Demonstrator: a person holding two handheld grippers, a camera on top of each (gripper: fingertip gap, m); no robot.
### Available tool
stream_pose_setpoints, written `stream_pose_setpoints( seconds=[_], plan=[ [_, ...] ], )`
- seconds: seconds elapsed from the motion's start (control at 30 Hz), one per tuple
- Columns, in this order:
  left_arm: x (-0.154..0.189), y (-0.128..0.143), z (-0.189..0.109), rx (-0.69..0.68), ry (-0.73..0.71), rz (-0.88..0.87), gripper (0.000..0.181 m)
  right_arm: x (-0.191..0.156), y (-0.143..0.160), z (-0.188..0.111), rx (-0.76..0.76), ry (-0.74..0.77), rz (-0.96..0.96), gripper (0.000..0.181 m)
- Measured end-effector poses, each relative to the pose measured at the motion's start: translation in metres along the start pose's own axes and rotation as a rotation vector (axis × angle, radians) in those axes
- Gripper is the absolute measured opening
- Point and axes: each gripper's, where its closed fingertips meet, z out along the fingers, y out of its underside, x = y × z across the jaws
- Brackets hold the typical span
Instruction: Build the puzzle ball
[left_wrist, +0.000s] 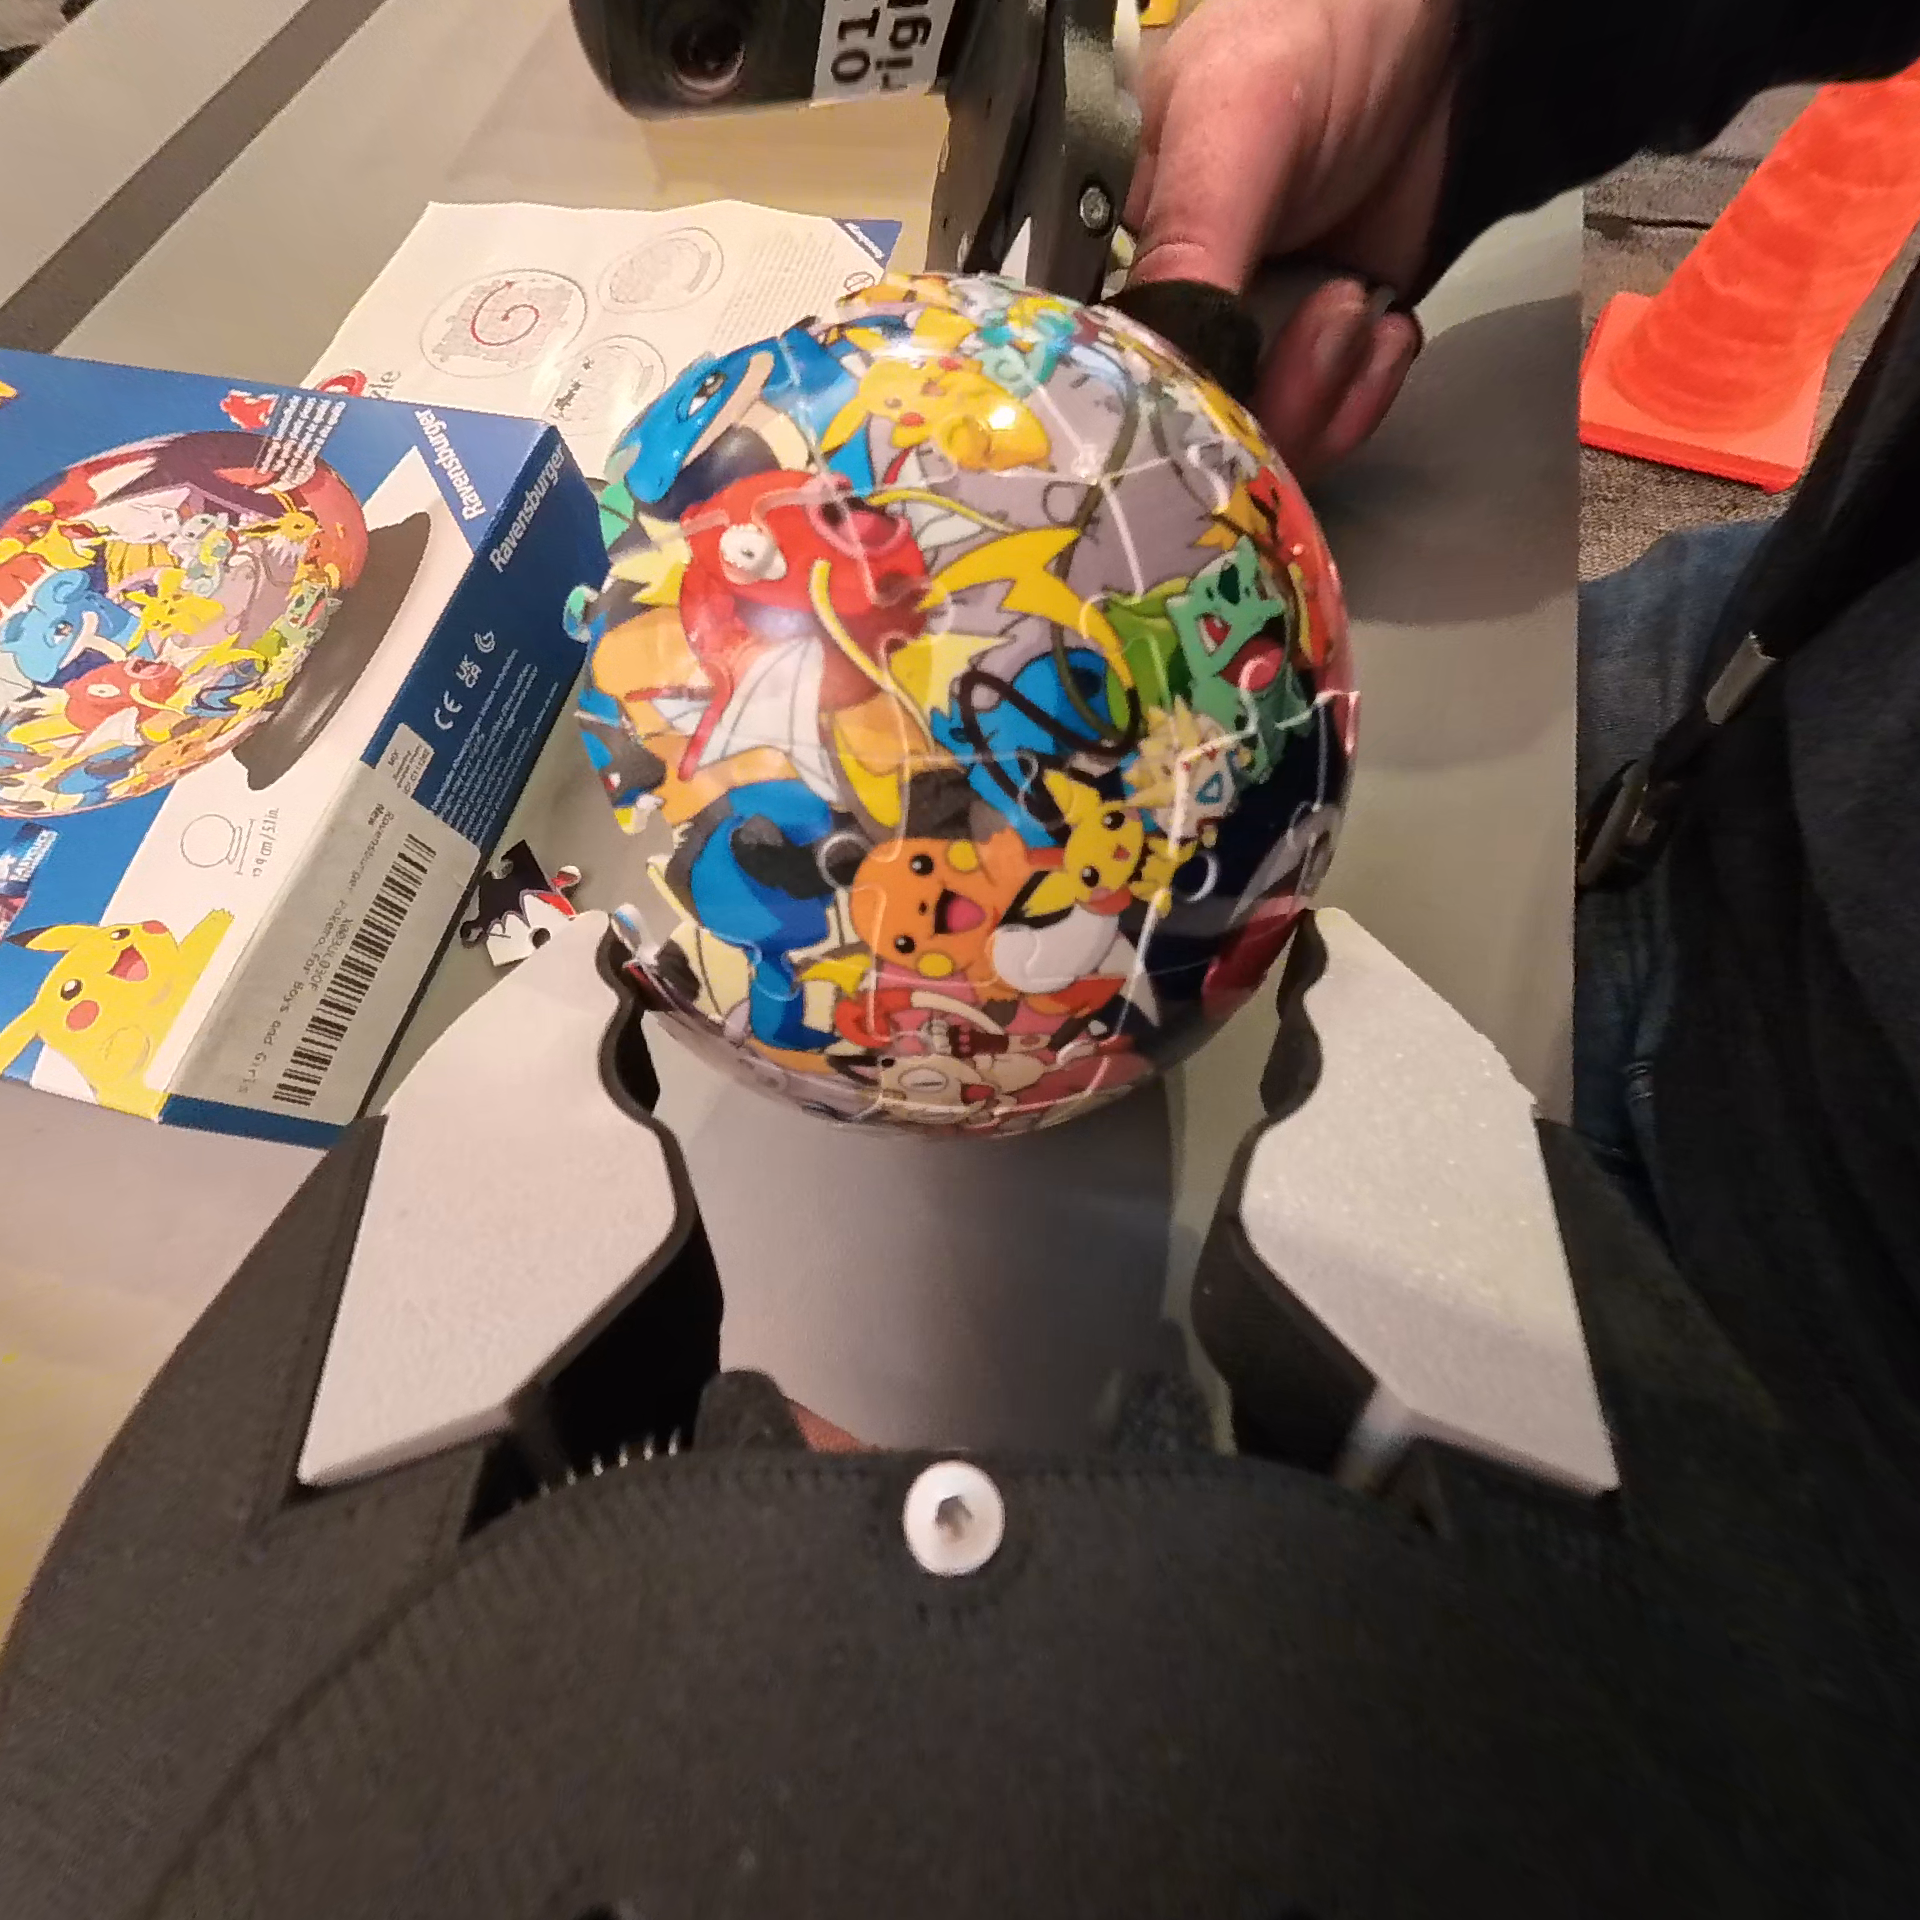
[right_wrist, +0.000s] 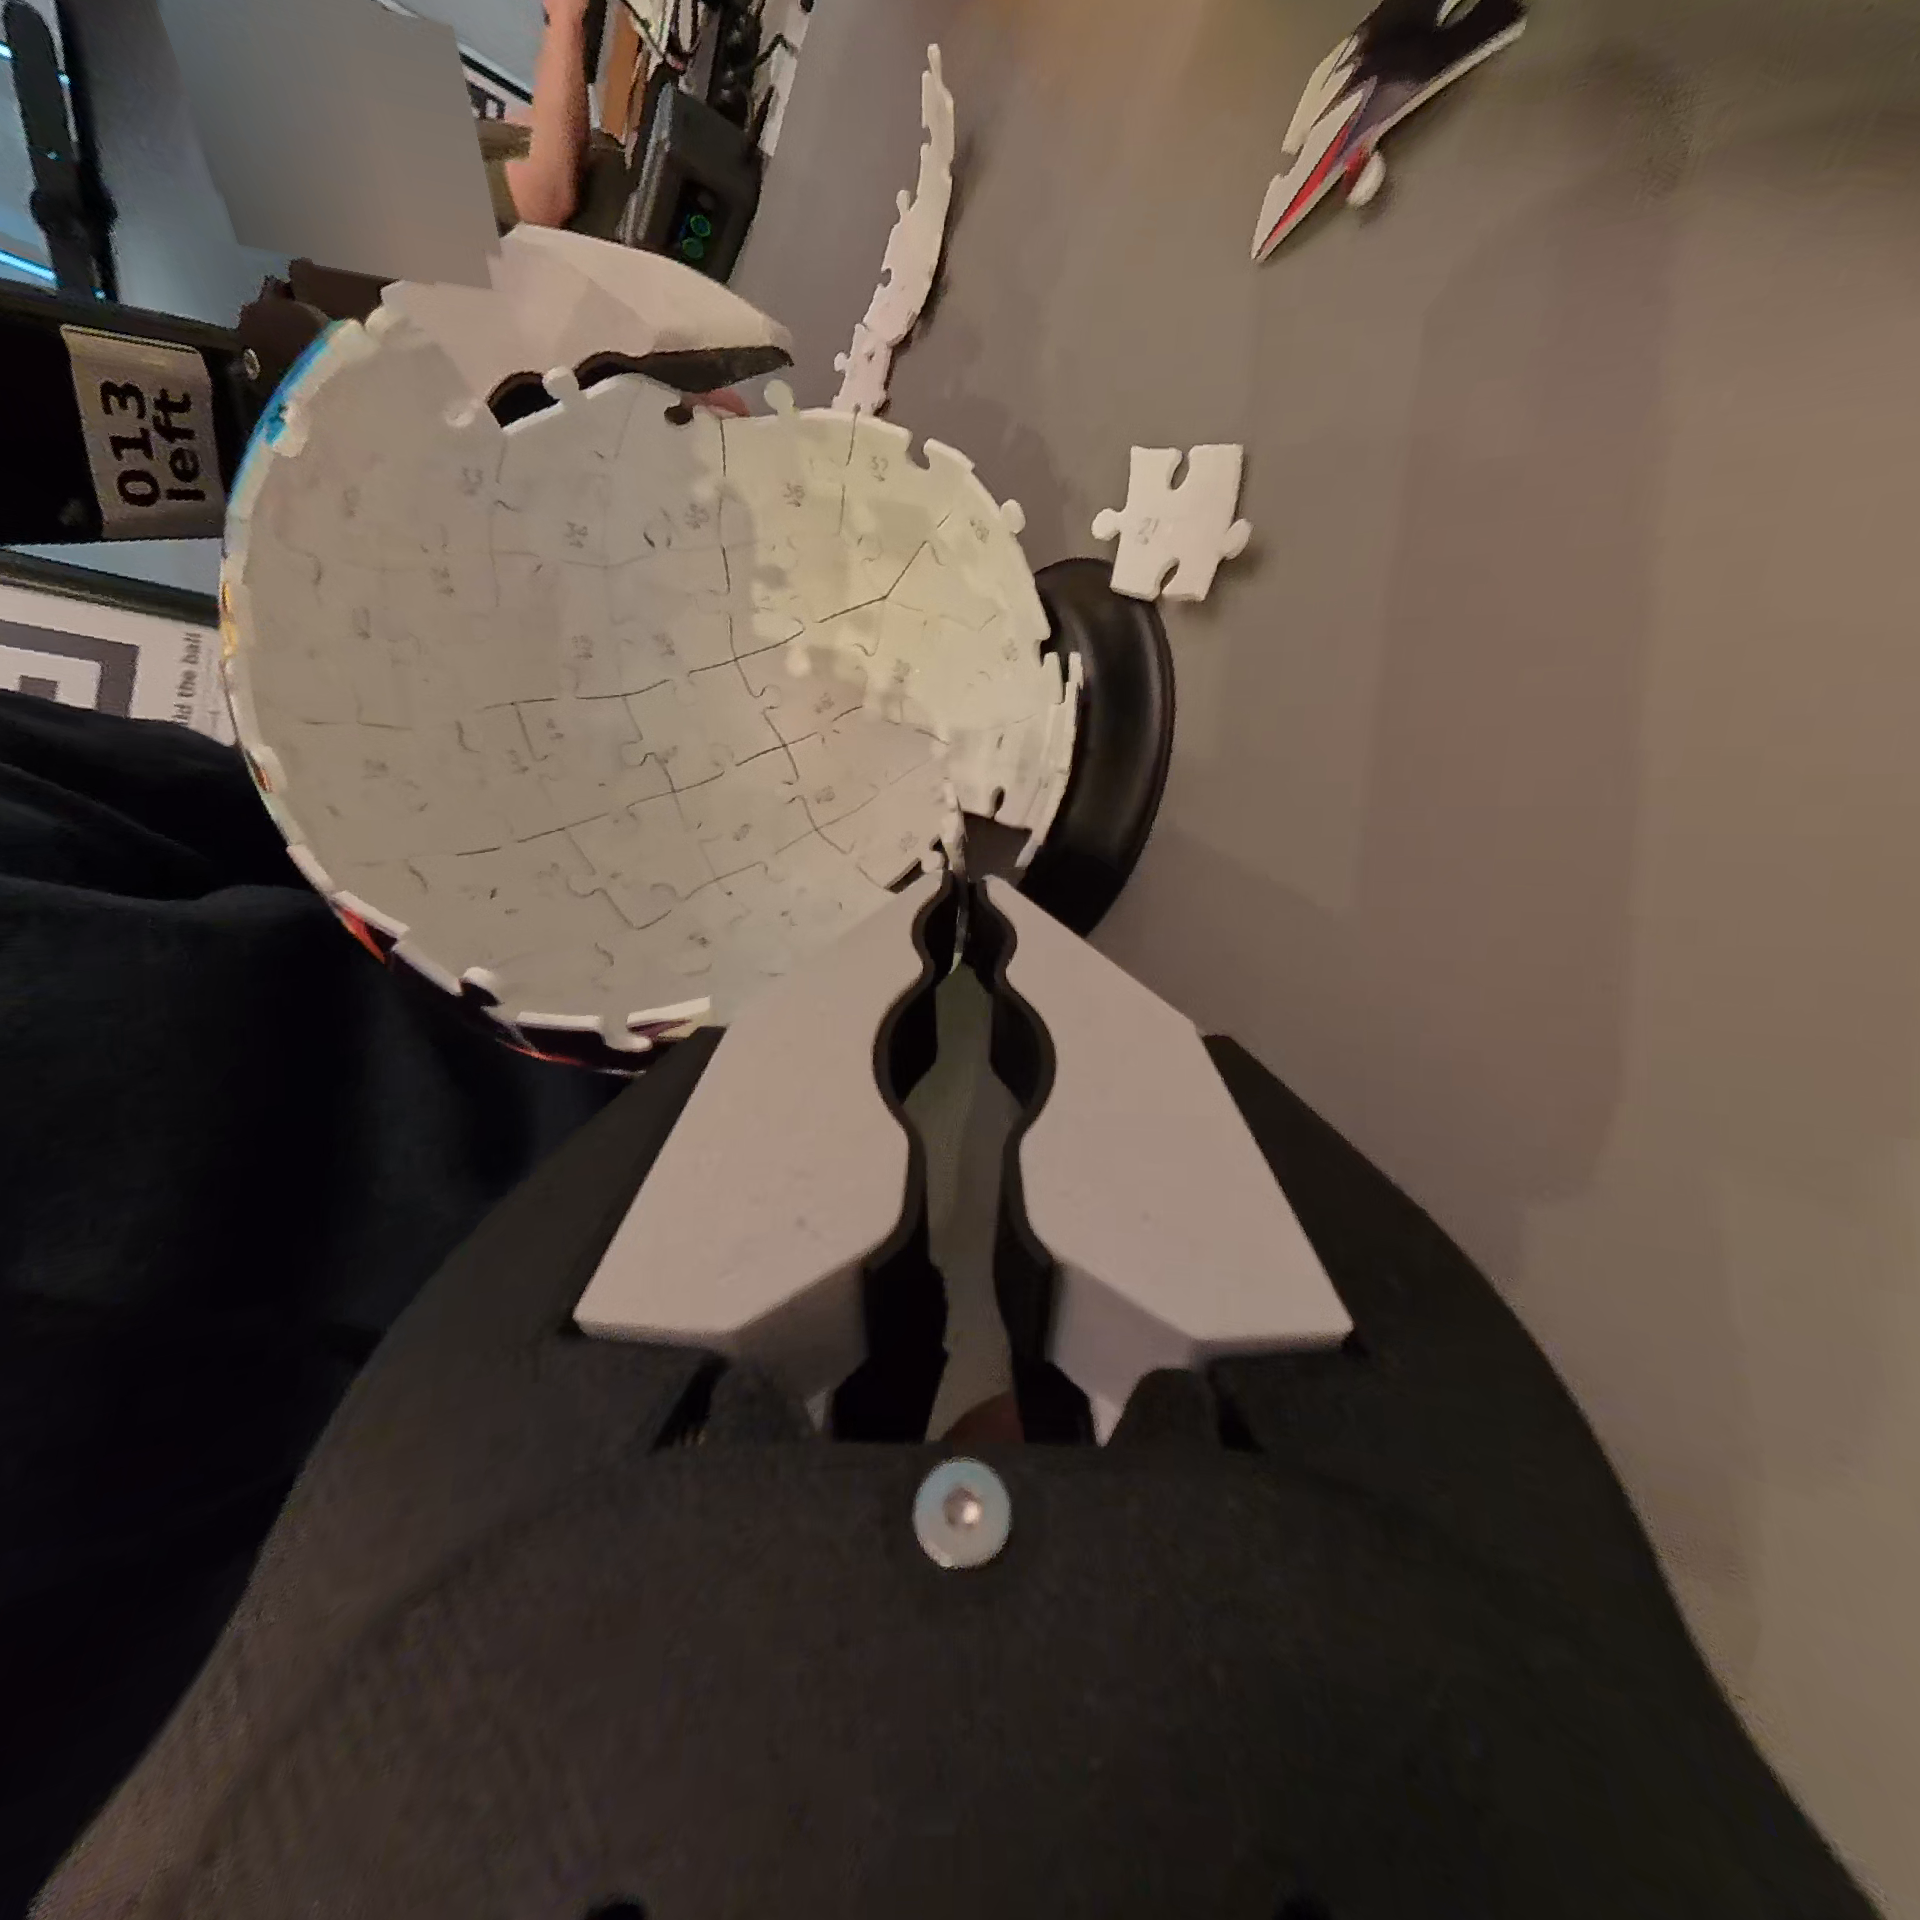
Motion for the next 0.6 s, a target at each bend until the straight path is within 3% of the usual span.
stream_pose_setpoints(
  seconds=[0.43,0.6],
  plan=[
    [0.0010,-0.0011,-0.0010,0.013,-0.002,0.000,0.115,0.0022,0.0064,0.0059,-0.056,0.012,0.007,0.002],
    [0.0020,0.0006,-0.0006,0.008,-0.001,0.003,0.115,0.0005,0.0043,0.0046,-0.051,0.027,-0.016,0.012]
  ],
)
